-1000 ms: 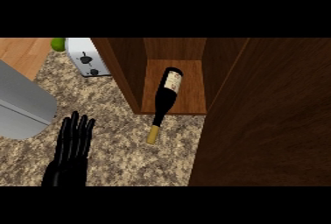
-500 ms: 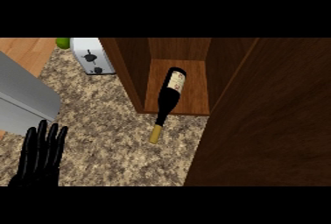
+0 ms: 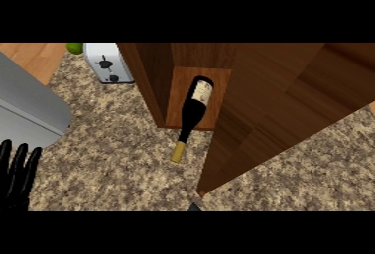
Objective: Pick up the wine, place it into the cabinet and close the cabinet
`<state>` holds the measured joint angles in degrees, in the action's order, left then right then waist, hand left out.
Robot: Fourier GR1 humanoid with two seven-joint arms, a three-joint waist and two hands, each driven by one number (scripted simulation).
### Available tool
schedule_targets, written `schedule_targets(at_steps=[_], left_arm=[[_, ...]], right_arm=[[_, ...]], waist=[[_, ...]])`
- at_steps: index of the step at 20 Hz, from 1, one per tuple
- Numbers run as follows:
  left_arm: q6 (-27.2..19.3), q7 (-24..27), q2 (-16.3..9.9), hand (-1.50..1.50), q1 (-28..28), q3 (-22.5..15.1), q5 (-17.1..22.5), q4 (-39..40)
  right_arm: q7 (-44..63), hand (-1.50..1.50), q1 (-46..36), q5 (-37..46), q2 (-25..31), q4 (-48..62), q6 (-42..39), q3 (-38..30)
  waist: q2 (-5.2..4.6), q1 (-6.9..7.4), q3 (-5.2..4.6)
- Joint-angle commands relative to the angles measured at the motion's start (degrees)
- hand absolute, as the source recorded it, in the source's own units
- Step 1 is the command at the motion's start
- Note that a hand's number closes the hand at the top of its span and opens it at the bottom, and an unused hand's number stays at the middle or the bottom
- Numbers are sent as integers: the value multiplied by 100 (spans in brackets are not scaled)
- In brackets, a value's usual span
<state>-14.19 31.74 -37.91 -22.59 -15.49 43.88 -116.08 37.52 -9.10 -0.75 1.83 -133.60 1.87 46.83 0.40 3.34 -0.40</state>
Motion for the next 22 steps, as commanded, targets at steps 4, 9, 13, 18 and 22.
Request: schedule_targets(at_steps=[4, 9, 13, 18, 22], left_arm=[[782, 56, -413, -150, -377, 709, 493, -15], [1215, -92, -602, -150, -211, 1199, 925, 362], [1530, 23, -635, -150, -441, 1326, 917, 297], [1837, -55, -710, -150, -376, 1693, 1193, 564], [1753, -253, -781, -150, -165, 1696, 1248, 516]], right_arm=[[43, 150, -1963, -422, -167, 1200, 1380, 91], [204, 150, -3609, -1216, -177, 2237, 1801, -651], [-164, 150, -4799, -1782, -181, 3491, 2106, -960], [-782, 150, -5871, -2535, -183, 5051, 1798, -1443], [-486, 150, -6052, -4028, -183, 5424, 916, -1371]], waist=[[-39, 129, 5], [-79, 122, 9], [-66, 195, 17], [-116, 194, 15], [-199, 279, 16]])
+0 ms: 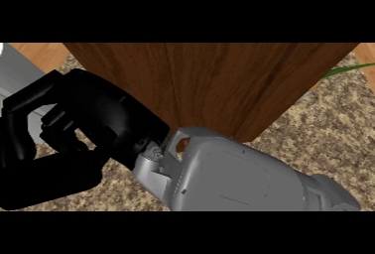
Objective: Pick up the wine, place it into the cabinet and close the cabinet
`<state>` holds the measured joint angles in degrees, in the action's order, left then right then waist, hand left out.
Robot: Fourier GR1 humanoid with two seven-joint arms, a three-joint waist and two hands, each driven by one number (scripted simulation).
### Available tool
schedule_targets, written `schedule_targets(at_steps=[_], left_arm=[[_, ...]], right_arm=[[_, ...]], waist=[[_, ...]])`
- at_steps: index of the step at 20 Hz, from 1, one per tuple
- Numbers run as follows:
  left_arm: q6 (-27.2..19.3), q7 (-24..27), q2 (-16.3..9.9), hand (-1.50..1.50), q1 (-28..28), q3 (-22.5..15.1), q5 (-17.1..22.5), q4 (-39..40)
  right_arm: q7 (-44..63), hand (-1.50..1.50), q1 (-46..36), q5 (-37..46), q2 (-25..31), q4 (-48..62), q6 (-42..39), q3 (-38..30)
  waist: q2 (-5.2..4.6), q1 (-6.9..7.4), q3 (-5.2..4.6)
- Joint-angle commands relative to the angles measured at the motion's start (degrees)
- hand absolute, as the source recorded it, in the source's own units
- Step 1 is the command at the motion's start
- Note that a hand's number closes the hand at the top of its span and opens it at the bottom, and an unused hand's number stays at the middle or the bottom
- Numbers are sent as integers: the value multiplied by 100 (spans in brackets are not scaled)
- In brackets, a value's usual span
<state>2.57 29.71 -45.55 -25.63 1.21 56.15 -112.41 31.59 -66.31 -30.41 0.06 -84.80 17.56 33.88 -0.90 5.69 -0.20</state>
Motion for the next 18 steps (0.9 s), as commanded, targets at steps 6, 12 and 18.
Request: schedule_targets(at_steps=[6, 12, 18], left_arm=[[6, -264, -98, -150, 428, 392, 262, 274], [299, -314, -150, -150, 3, 743, 362, 89], [73, -448, -73, -150, 58, 723, 301, -38]], right_arm=[[59, 150, -748, -2256, -6, 1884, -1752, -399], [-1340, 150, -990, -1242, 170, 3492, -2102, -978], [-1987, 150, -894, -1013, 395, 4119, -2020, -1167]], waist=[[-10, -178, 7], [5, -176, 12], [5, -295, 18]])
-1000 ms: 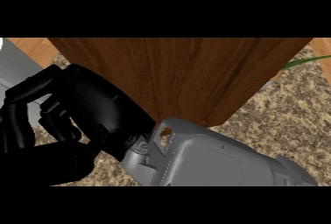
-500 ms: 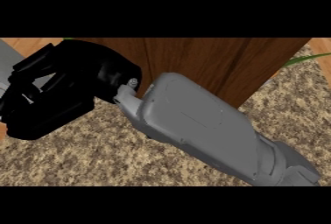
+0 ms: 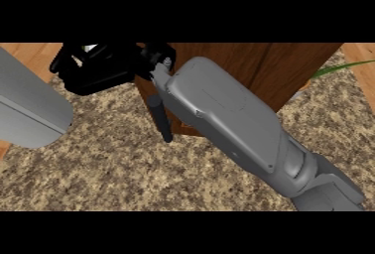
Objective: Pick up the wine, place it into the cabinet and close the cabinet
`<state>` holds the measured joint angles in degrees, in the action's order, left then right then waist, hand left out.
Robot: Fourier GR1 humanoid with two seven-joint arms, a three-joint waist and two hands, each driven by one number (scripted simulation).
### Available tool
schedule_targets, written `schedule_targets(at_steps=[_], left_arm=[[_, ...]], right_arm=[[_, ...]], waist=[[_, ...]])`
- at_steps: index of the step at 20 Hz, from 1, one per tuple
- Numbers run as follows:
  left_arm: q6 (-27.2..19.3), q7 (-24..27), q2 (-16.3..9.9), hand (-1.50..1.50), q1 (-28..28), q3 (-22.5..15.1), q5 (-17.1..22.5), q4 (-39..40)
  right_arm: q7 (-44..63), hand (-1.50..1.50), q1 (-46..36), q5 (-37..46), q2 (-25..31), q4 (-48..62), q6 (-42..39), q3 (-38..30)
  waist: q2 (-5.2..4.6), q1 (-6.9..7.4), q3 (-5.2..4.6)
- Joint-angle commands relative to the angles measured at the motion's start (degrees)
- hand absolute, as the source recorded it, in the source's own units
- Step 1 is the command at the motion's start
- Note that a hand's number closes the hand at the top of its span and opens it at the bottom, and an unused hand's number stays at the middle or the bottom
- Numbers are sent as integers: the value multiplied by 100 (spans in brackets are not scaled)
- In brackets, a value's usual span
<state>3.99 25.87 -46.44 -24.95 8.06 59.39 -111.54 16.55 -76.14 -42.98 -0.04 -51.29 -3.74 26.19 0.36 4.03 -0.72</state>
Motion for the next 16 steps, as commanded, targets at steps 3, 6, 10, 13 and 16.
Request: schedule_targets(at_steps=[3, 6, 10, 13, 16], left_arm=[[42, -240, -128, -150, 13, 112, 130, -163], [159, -267, -78, -150, 81, 5, 206, -152], [73, -263, 6, -150, 153, -132, 167, -329], [3, -358, 61, -150, 172, -296, 210, -415], [-81, -461, 67, -150, 285, -426, 240, -498]], right_arm=[[-593, 150, 228, 260, 637, 914, -23, -345], [-816, 150, 365, 217, 793, 917, -118, -449], [-1008, 150, 417, 196, 803, 1043, 32, -536], [-1029, 150, 426, 127, 939, 1045, -82, -537], [-1091, 150, 401, 69, 889, 1067, -171, -499]], waist=[[-147, -127, 71], [-179, -221, 69], [-206, -257, 66], [-225, -351, 65], [-251, -421, 64]])
